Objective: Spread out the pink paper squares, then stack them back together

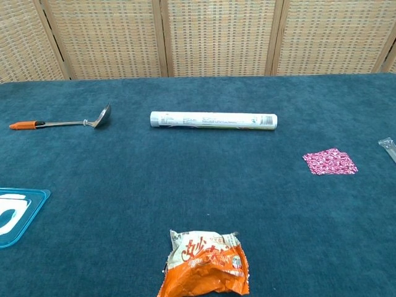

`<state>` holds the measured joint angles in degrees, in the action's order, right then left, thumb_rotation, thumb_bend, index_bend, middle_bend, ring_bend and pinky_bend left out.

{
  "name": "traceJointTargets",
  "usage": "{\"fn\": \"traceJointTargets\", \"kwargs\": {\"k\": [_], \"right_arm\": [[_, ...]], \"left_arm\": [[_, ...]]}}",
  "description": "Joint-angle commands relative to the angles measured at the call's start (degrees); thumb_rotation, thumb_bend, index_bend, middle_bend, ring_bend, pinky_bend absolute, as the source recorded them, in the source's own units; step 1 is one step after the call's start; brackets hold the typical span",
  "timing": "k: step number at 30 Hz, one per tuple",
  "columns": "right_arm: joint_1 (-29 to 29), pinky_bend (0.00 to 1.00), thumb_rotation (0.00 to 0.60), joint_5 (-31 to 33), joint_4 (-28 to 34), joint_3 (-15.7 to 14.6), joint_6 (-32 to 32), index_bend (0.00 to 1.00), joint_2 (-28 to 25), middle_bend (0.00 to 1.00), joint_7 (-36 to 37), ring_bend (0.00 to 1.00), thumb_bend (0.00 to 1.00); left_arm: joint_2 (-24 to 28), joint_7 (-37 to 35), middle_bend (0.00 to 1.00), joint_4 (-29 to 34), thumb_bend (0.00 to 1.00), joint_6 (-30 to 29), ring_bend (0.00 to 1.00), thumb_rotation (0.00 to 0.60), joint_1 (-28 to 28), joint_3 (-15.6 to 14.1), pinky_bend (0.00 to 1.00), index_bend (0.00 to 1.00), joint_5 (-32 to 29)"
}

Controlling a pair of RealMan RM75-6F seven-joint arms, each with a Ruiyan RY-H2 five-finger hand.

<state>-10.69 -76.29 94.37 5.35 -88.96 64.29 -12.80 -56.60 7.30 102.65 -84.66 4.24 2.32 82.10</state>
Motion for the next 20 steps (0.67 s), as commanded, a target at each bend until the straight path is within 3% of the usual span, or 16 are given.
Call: {"fn": "traceJointTargets", "kwargs": {"k": [1,20], "right_arm": [[0.24,0.00,0.600,-0.48,0.19,-0.22,0.44,0.32,-0.27,0.23,0.11,0.00,0.39],[1.29,0.00,0.600,-1.81,1.32,-0.12,2.85,0.32,-1.33,0.23,0.41,0.00,0.36]], "left_arm": [[0.08,-0.02,0.00,0.02,0.12,0.03,0.00,0.600,0.06,0.03,0.00,0.15,0.13],[0.58,0.72,0.00,1.08,0.12,0.92,0.00,0.600,0.83,-0.07,0.00,0.15,1.25]]}}
